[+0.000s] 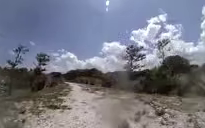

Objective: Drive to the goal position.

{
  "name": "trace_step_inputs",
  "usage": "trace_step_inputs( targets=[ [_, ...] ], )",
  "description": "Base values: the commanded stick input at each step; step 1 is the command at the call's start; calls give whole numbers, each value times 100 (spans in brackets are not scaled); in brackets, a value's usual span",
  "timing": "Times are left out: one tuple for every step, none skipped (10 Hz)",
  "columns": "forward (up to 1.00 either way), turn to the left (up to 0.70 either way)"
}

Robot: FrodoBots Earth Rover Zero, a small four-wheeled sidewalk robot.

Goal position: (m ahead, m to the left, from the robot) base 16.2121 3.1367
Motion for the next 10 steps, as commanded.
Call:
trace_step_inputs(
  targets=[
    [85, -1],
    [85, -1],
    [85, -1],
    [85, -1],
    [85, -1],
    [85, -1],
    [85, -1],
    [85, -1],
    [85, -1],
    [85, -1]
  ],
)
